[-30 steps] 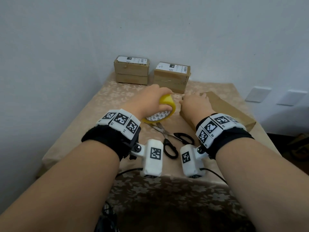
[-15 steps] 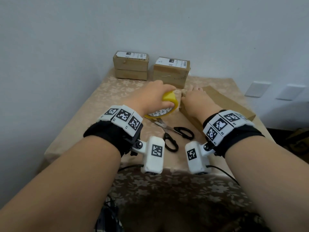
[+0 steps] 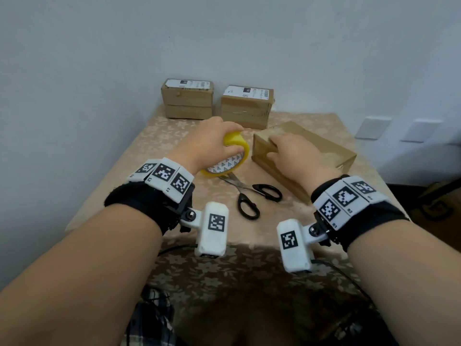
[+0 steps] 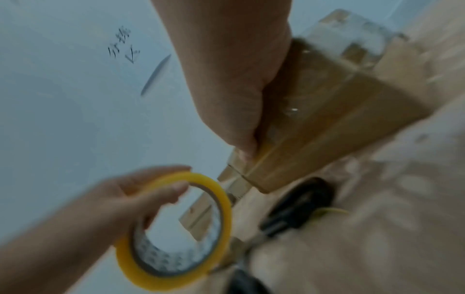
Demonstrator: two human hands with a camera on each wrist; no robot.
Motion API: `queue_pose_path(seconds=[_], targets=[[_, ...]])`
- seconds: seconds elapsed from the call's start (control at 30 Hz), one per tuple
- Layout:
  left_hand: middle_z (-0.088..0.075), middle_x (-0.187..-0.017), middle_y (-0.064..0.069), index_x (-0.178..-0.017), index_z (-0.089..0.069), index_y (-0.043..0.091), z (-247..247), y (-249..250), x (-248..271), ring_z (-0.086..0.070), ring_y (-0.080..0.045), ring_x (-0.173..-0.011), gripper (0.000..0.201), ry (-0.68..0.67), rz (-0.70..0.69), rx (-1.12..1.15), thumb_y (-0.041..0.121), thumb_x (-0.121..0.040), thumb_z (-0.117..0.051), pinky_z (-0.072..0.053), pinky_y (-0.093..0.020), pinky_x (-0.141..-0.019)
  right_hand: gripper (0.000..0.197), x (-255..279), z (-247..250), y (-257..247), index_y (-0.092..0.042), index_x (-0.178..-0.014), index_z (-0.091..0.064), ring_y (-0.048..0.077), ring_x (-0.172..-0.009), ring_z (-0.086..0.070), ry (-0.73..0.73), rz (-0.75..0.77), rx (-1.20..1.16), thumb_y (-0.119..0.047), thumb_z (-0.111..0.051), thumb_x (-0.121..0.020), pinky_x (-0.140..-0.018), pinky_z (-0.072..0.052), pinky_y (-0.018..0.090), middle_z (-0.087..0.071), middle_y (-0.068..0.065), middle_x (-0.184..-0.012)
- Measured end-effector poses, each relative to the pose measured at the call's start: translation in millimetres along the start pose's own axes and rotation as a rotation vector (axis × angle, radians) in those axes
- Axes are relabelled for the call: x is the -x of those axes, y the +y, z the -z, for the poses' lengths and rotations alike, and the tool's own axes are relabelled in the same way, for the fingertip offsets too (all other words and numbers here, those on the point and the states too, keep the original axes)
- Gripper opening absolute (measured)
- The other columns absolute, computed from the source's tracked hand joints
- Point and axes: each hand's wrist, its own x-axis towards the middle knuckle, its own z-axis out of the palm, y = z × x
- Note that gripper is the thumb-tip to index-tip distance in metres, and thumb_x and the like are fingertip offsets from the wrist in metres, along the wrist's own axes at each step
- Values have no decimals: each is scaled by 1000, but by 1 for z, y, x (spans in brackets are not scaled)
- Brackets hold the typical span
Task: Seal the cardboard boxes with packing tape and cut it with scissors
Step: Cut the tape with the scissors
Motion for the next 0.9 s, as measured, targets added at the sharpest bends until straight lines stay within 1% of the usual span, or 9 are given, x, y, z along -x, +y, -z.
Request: queue_pose_path(seconds=[0.07,0.2,0.3,0.37,0.47,0.57,0.77,0.83,0.9], targets=[[-42,-100,2,-134,-50,28,2,-2,0,-48,-23,-111,52,31,16,20,43,-86,-62,-32,-27,-83,20,-1,-3,-3,-10,-110,-55,27,-97,-54,119,41,-18,-21,-56,-94,-75,-42,35,-59,10,-108],[-53,-113,-2,-134,-51,26,2,-6,0,-49,-24,-116,54,47,42,24,42,-84,-65,-36,-31,-91,15,0,13,-18,-10,-89,-58,26,-87,-52,317,159,-35,-24,-55,-91,-71,-39,34,-57,7,-94],[-55,-130,-6,-133,-52,25,1,-8,-1,-48,-24,-122,54,62,54,37,41,-83,-66,-37,-32,-96,34,8,21,-30,-10,-70,-55,22,-63,-50,-73,184,-154,-38,-61,-89,-58,-37,30,-55,4,-67],[-55,-132,-6,-132,-53,25,1,-7,-2,-47,-23,-123,53,77,60,38,40,-83,-66,-37,-32,-97,45,17,16,-35,-4,-79,-62,24,-68,-59,-352,161,-122,-48,-67,-82,-61,-46,34,-65,7,-74],[-54,-134,-4,-132,-53,25,1,-7,-2,-46,-22,-126,52,95,75,61,40,-84,-66,-36,-32,-99,64,28,7,-38,-11,-117,-53,30,-97,-58,-499,107,-15,-53,-73,-74,-83,-51,43,-59,8,-113],[-53,-135,-4,-133,-52,26,1,-10,-3,-45,-22,-126,52,91,88,61,39,-84,-65,-36,-33,-99,62,32,6,-40,-14,-126,-39,28,-100,-54,-513,57,4,-39,-73,-80,-84,-50,40,-50,7,-119],[-49,-133,-9,-139,-43,28,-2,-1,4,-43,-26,-125,54,75,111,135,35,-89,-60,-35,-32,-97,42,40,16,-45,-6,-134,-41,33,-105,-57,-410,66,17,-11,-51,-93,-79,-48,36,-54,16,-124],[-47,-136,-8,-142,-39,29,0,4,7,-39,-27,-129,52,65,124,131,35,-92,-57,-33,-34,-100,28,45,23,-44,-5,-121,-52,32,-98,-59,-410,62,52,-12,-49,-94,-74,-47,35,-59,14,-114],[-45,-141,-6,-141,-41,28,3,5,8,-33,-26,-135,50,36,134,122,34,-93,-55,-30,-36,-105,15,46,26,-40,-8,-78,-54,26,-65,-52,-423,24,111,-10,-49,-92,-55,-40,30,-54,10,-78]])
